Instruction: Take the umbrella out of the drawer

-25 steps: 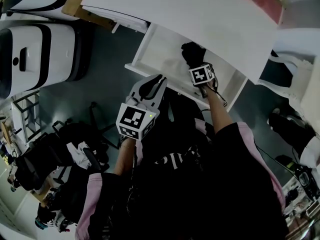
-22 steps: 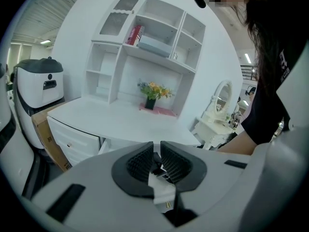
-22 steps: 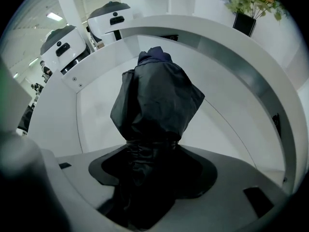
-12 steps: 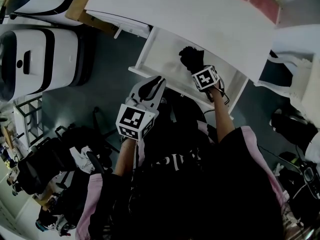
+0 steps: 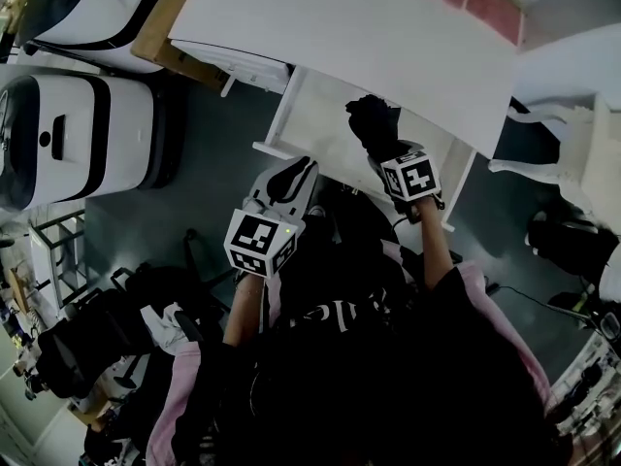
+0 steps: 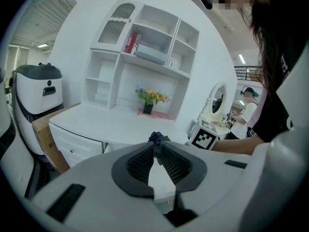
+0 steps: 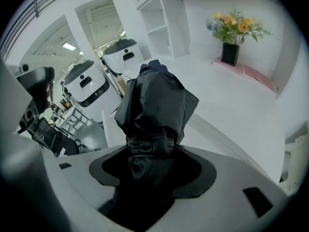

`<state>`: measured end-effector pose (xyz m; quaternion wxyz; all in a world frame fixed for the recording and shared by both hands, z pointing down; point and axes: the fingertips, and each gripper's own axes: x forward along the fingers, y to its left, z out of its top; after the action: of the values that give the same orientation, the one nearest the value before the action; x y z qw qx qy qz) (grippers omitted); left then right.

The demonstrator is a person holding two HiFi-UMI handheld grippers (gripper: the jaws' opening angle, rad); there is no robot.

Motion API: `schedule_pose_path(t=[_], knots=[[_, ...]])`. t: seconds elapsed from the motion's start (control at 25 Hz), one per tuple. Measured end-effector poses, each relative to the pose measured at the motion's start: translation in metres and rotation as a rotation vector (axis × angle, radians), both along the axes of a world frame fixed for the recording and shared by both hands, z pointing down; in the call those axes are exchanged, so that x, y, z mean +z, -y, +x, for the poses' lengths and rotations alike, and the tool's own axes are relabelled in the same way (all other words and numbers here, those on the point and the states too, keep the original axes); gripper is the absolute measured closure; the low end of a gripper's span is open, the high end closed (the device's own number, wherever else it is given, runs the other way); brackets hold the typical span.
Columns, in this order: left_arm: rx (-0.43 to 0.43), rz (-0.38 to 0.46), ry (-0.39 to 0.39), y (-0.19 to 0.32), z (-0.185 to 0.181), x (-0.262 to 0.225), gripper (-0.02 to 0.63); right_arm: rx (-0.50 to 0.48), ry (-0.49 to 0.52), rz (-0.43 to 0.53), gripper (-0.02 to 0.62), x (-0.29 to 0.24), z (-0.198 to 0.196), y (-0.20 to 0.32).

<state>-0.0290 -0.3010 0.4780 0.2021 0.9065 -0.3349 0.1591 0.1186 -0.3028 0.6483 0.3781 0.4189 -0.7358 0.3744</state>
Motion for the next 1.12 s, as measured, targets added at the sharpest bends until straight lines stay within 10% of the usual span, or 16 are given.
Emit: schedule_pose_path(t=[1.12], knots=[[0.167, 0.127, -0.112, -0.129, -0.067, -0.057, 0.558, 0.350, 0.209, 0.280, 0.310, -0.160, -0.094, -0.166]])
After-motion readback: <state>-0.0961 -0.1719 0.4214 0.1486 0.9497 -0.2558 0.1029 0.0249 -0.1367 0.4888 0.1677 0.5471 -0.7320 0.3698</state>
